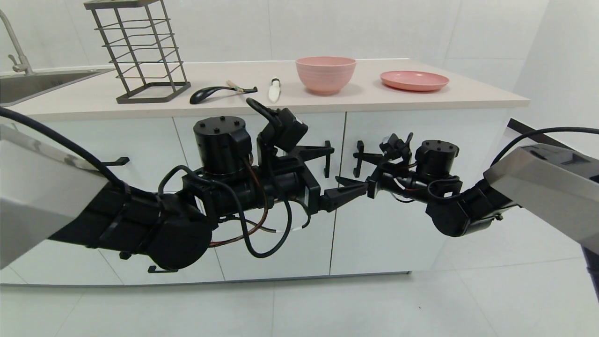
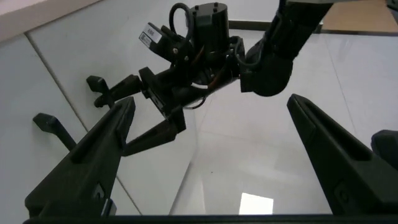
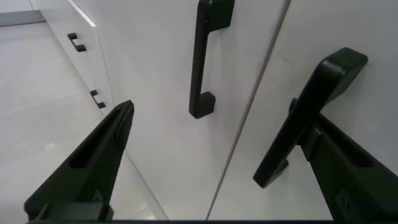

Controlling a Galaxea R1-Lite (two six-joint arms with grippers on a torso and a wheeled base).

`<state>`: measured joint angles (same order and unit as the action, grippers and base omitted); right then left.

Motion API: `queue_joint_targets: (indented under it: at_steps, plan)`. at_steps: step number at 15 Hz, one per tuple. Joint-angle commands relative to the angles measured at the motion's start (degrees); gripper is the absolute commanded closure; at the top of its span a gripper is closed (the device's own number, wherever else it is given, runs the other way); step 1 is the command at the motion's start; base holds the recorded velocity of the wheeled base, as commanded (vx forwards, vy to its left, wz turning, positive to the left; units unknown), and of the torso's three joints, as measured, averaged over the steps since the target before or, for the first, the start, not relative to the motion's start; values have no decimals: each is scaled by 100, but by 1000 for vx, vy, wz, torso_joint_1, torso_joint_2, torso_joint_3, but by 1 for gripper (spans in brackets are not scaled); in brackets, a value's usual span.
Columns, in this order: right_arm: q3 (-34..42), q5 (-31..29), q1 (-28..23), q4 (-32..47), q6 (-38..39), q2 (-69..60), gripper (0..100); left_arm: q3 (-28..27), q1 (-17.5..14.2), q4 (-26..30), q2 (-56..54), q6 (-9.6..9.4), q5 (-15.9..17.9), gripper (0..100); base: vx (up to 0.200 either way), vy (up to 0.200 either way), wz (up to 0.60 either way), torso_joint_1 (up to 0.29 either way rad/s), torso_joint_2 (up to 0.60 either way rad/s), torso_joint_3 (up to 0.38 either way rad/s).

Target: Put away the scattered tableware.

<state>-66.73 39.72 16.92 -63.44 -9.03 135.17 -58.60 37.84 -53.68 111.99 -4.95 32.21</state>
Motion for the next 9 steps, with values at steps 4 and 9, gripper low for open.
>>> queue_joint_targets:
  at_steps: [4, 9]
  plan:
    - [125, 282, 31, -160, 16, 97, 0, -503, -22, -3, 631, 284, -250, 0, 0, 0, 0, 0, 0, 0]
    - [1347, 484, 13, -635, 112, -606, 0, -925, -22, -38, 894, 284, -382, 0, 0, 0, 0, 0, 0, 0]
